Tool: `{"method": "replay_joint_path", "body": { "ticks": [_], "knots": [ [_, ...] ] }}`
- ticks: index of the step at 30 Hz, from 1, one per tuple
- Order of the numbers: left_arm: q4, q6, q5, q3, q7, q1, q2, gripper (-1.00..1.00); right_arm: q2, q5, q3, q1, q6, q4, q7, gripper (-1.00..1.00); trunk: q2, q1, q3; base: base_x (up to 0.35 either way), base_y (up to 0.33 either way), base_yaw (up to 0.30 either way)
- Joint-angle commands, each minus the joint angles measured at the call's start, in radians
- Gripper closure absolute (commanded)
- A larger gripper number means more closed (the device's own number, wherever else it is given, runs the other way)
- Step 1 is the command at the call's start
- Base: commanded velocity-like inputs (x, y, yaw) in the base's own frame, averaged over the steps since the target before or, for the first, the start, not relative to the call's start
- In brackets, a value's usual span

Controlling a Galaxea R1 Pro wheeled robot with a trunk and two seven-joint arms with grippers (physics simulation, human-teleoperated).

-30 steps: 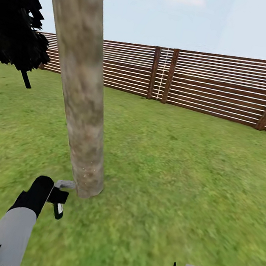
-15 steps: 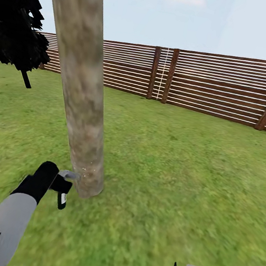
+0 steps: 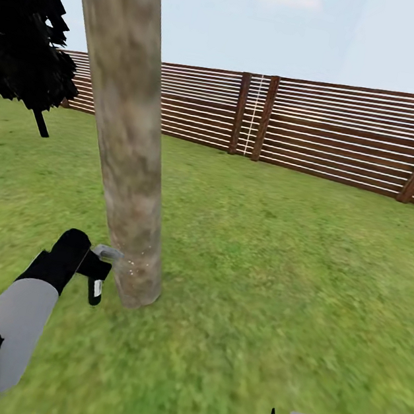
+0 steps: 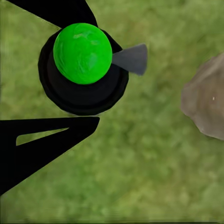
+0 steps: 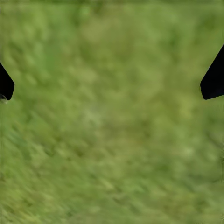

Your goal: In the garden, pick up the pesticide atomizer on the floor and spray pesticide onto both trees until each tree trunk is fully covered.

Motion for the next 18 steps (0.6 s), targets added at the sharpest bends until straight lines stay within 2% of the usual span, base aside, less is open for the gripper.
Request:
{"method": "replay_joint_path", "body": {
  "ticks": [1,6,9,12,15,18],
  "knots": [
    [0.003,0.001,-0.002,0.0,0.0,-0.013,0.005,1.0,0.0,0.0,0.0,0.0,0.0,0.0,0.0,-1.0,0.0,0.0,0.0,0.0,0.0,0.179],
    [0.002,-0.006,-0.015,-0.005,0.001,-0.005,0.027,1.0,-0.001,0.0,0.0,-0.001,0.0,0.0,0.0,-1.0,0.0,0.0,0.0,0.0,0.0,0.131],
    [0.0,-0.006,-0.016,-0.005,0.002,-0.002,0.028,1.0,0.0,0.0,0.0,0.0,0.0,0.0,0.0,-1.0,0.0,0.0,0.0,0.209,0.0,0.005],
    [0.006,-0.009,-0.017,-0.005,0.003,-0.001,0.023,1.0,0.0,0.0,0.0,0.0,0.0,0.0,0.0,-1.0,0.0,0.0,0.0,0.236,0.0,0.001],
    [0.012,-0.011,-0.014,-0.002,0.004,0.0,0.02,1.0,0.0,0.0,0.0,0.0,0.0,0.0,0.0,-1.0,0.0,0.0,0.0,0.047,0.0,0.0],
    [0.011,-0.009,-0.009,0.0,0.004,0.0,0.005,1.0,0.001,0.0,0.0,-0.001,0.0,0.0,0.0,-1.0,0.0,0.0,0.0,0.005,0.0,0.1]
  ]
}}
